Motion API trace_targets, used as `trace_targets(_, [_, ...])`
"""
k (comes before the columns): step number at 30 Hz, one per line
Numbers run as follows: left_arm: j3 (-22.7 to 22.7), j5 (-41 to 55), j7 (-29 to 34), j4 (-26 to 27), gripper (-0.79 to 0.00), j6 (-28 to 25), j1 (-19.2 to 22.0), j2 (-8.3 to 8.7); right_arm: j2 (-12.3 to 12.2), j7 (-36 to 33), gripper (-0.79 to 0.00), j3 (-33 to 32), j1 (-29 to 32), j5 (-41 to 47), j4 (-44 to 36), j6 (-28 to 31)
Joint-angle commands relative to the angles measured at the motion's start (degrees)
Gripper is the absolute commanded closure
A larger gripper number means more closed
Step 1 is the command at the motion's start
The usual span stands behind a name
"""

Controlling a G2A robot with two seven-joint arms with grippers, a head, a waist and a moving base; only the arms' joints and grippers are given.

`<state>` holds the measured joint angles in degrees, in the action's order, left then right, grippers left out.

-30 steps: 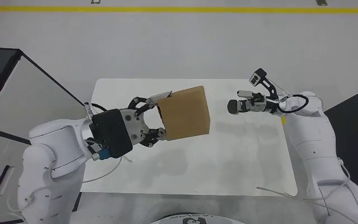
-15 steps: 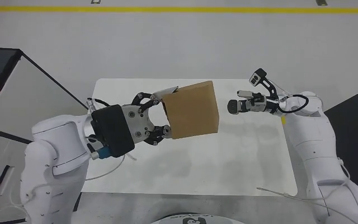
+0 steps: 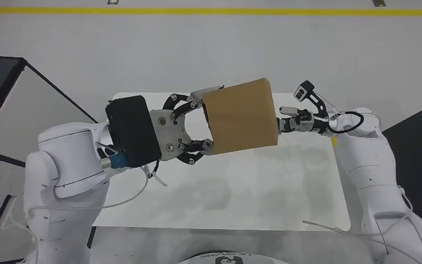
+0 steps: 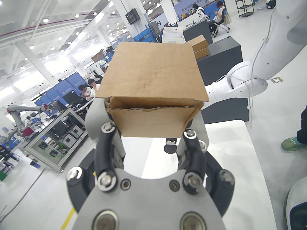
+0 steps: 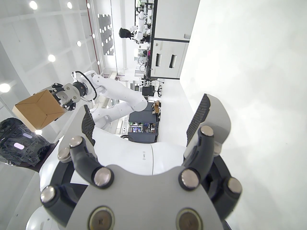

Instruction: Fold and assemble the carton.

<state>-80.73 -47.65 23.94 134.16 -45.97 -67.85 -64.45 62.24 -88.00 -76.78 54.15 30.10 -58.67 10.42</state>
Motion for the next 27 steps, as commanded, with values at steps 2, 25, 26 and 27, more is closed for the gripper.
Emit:
trace_targets(2, [0.0, -0.05, -0.03, -0.01, 0.0, -0.03, -0.02, -0.01, 0.0, 0.0, -0.785, 0.0, 0.0, 0.0, 0.0, 0.0])
trace_targets(25, [-3.6, -0.41, 2.88, 0.49, 0.0, -1.81, -2.17, 1.32, 0.0, 0.0, -0.785, 0.0, 0.0, 0.0, 0.0, 0.0])
trace_targets(26, [-3.19, -2.65, 3.15, 0.49, 0.0, -2.71, -1.62, 1.38, 0.0, 0.0, -0.785, 0.0, 0.0, 0.0, 0.0, 0.0])
trace_targets(27, [-2.89, -5.94, 3.85, 0.49, 0.0, -4.2, -0.63, 1.49, 0.0, 0.0, -0.785, 0.0, 0.0, 0.0, 0.0, 0.0])
